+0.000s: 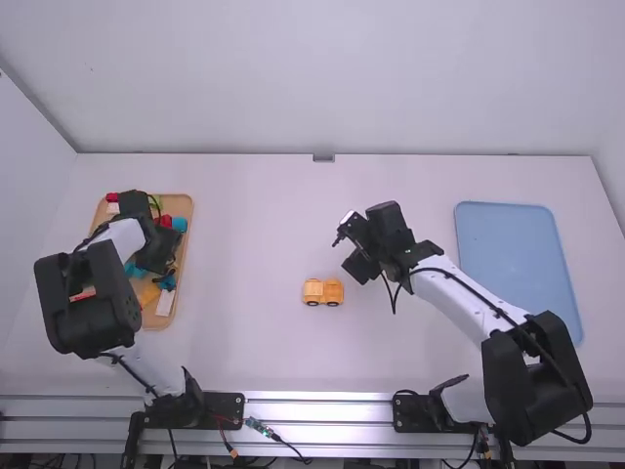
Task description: Assemble lego blocks to make yellow taxi
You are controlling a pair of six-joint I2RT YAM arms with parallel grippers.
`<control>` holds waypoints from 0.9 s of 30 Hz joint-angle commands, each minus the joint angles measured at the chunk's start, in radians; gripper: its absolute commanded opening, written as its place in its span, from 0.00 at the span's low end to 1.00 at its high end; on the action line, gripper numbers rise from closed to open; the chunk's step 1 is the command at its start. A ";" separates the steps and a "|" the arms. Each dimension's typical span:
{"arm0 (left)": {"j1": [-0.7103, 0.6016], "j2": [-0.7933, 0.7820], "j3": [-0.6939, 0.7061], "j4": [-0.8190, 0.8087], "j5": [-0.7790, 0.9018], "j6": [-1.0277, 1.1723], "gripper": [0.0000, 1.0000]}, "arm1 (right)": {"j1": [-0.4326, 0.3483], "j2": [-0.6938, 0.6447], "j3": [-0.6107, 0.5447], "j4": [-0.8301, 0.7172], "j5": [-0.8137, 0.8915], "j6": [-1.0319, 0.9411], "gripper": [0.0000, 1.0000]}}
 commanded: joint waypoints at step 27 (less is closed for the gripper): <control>-0.003 -0.019 -0.130 0.187 -0.025 0.061 0.32 | 0.005 -0.016 0.024 -0.001 -0.005 0.004 0.99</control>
